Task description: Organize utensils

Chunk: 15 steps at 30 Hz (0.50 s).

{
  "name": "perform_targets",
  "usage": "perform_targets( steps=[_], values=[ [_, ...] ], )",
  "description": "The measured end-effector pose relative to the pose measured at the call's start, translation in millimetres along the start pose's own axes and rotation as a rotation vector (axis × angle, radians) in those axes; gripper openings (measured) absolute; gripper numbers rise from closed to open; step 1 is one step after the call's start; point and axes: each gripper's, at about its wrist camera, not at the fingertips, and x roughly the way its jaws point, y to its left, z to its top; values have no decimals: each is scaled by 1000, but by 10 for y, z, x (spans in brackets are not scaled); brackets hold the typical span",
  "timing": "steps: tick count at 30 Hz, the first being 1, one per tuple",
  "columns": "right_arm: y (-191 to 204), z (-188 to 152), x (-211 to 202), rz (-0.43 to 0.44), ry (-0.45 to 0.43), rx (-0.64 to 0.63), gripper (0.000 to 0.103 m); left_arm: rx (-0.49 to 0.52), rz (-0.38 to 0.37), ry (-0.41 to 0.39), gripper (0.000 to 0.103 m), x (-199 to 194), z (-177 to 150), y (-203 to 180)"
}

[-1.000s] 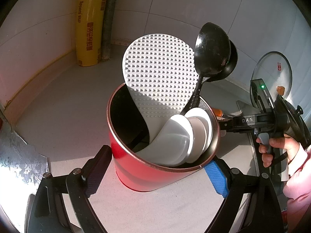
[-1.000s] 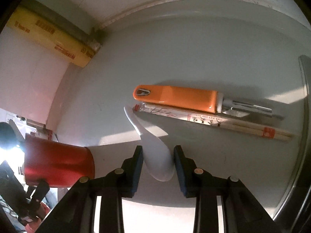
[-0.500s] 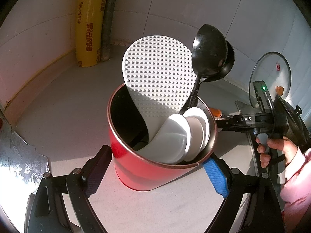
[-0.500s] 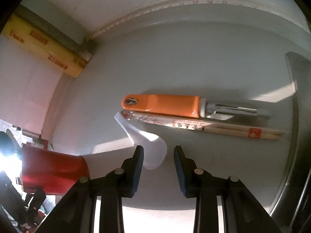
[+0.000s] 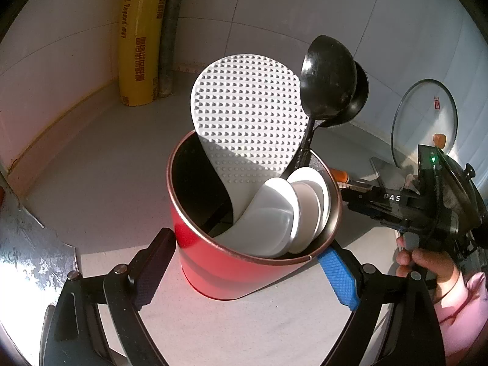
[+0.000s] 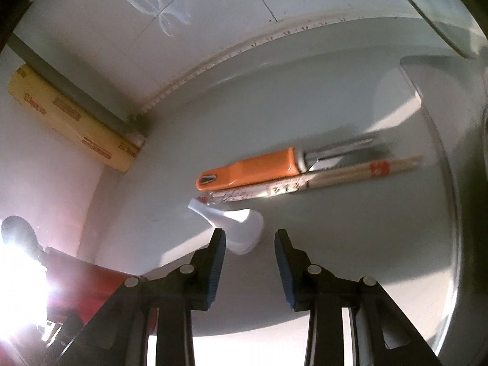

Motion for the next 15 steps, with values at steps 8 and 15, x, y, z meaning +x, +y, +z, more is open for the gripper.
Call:
perform_targets(
  steps=[8, 15],
  values=[
    [27, -70, 78, -40, -41, 29, 36, 9, 1, 4, 92, 4, 7, -1],
    [34, -67, 92, -81, -74, 19, 32, 11, 2, 7, 92, 13, 10, -9]
  ],
)
